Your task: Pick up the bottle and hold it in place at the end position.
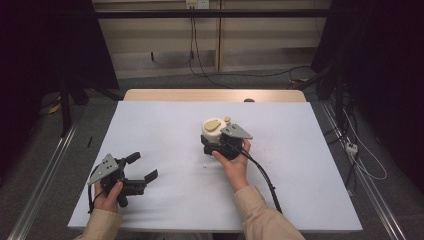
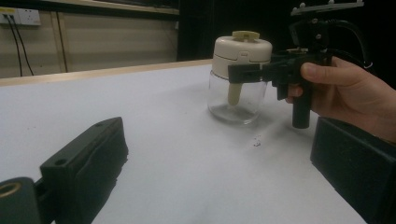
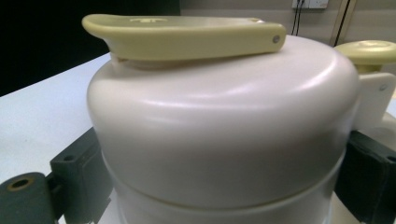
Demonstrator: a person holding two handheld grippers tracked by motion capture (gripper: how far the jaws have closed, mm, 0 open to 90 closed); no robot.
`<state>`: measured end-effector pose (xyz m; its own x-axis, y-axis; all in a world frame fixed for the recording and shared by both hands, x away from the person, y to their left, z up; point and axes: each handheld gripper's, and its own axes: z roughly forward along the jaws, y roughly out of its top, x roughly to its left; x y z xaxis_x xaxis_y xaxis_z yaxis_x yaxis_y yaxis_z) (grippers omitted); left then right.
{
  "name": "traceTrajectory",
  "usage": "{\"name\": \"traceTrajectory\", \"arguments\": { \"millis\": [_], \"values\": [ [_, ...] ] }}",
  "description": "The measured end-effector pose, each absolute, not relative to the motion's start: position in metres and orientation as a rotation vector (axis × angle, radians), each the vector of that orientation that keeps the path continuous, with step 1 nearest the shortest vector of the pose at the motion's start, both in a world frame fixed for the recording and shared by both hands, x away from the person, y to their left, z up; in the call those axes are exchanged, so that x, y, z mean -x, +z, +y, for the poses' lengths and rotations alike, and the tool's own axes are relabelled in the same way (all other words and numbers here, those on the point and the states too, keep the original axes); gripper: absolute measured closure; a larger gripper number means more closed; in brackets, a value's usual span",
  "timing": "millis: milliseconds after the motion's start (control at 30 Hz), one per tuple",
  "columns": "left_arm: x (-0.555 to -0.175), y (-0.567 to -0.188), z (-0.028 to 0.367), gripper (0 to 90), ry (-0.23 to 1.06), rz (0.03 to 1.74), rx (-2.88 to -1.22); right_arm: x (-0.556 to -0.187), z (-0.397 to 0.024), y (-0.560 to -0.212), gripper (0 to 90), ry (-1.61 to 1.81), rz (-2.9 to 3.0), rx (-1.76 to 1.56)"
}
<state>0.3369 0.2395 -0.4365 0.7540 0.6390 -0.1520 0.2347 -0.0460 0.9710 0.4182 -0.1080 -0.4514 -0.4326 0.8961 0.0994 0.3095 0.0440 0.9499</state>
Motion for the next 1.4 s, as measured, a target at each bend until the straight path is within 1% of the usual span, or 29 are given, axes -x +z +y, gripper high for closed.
{"name": "traceTrajectory", "arguments": {
  "millis": [333,467,600,933,1400],
  "values": [
    [-0.341,-0.434,0.235,3.8,0.387,0.727,-1.631,-0.414,-0.112,-0.453,5.8,1.408,1.805,-1.213],
    [-0.345,-0.432,0.232,3.8,0.373,0.751,-1.632,-0.414,-0.112,-0.454,5.7,1.397,1.810,-1.202],
    [-0.351,-0.428,0.222,3.8,0.367,0.782,-1.634,-0.414,-0.111,-0.455,5.8,1.384,1.816,-1.195],
    [-0.366,-0.421,0.196,5.2,0.367,0.787,-1.684,-0.415,-0.112,-0.455,5.8,1.394,1.822,-1.200],
    [-0.379,-0.413,0.169,6.2,0.315,0.768,-1.708,-0.415,-0.112,-0.454,5.8,1.391,1.826,-1.200]
  ]
}}
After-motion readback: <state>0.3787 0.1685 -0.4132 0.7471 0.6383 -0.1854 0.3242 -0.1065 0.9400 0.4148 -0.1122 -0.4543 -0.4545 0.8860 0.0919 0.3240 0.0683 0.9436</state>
